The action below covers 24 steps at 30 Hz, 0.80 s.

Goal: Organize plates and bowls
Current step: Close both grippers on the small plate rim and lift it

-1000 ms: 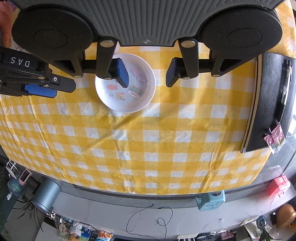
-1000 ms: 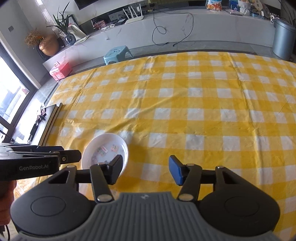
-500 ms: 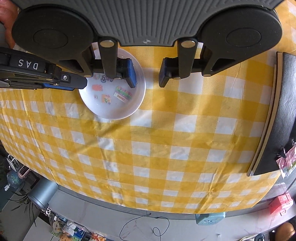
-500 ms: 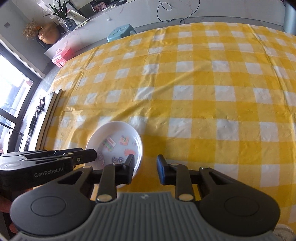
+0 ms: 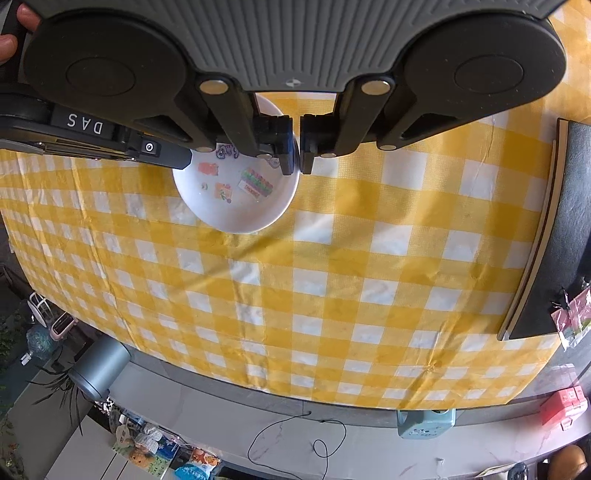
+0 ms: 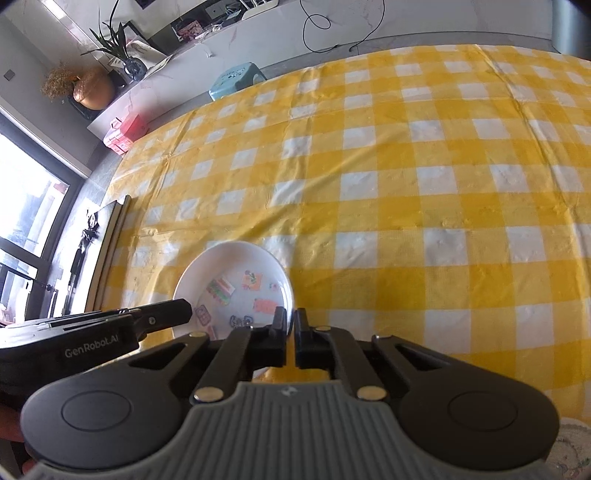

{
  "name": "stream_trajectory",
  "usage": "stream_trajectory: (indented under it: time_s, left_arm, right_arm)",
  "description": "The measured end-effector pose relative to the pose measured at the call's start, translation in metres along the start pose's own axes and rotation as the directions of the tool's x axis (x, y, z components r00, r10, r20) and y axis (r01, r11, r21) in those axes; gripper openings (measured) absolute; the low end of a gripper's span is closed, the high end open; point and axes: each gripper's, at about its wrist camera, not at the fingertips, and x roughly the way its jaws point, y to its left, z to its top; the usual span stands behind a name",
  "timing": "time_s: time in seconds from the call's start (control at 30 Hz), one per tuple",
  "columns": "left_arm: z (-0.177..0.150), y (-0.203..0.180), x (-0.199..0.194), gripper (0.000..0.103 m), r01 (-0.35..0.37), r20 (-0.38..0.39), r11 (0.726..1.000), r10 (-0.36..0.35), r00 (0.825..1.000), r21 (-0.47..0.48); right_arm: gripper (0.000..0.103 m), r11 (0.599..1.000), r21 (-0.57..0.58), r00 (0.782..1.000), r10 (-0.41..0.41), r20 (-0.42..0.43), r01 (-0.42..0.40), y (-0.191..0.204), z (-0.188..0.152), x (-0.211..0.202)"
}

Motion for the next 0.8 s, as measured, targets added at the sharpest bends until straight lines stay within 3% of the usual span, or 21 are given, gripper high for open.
stream_trajectory:
  time_s: [0.3, 0.53, 0.8]
  left_arm:
    - [-0.013, -0.054, -0.056, 0.002, 0.032, 0.083, 0.999, -0.032, 0.996, 0.005]
    - [-0.049, -0.104, -0.082, 0.002, 0.071, 0.139, 0.997, -0.076, 0.987, 0.04]
    - [-0.092, -0.141, -0.093, 0.003, 0.164, 0.171, 0.986, -0.158, 0.973, -0.022]
  right_arm:
    - [0.0, 0.997, 0.06, 0.992, 0.029, 0.126, -0.037, -0.02, -0.022, -0.072]
    - [0.0, 0.992, 0.117, 0.981, 0.017, 0.193, -0.04, -0.053, -0.053, -0.127]
    - [0.001, 0.98, 0.194, 0.972, -0.001, 0.236, -0.046, -0.095, -0.094, -0.172]
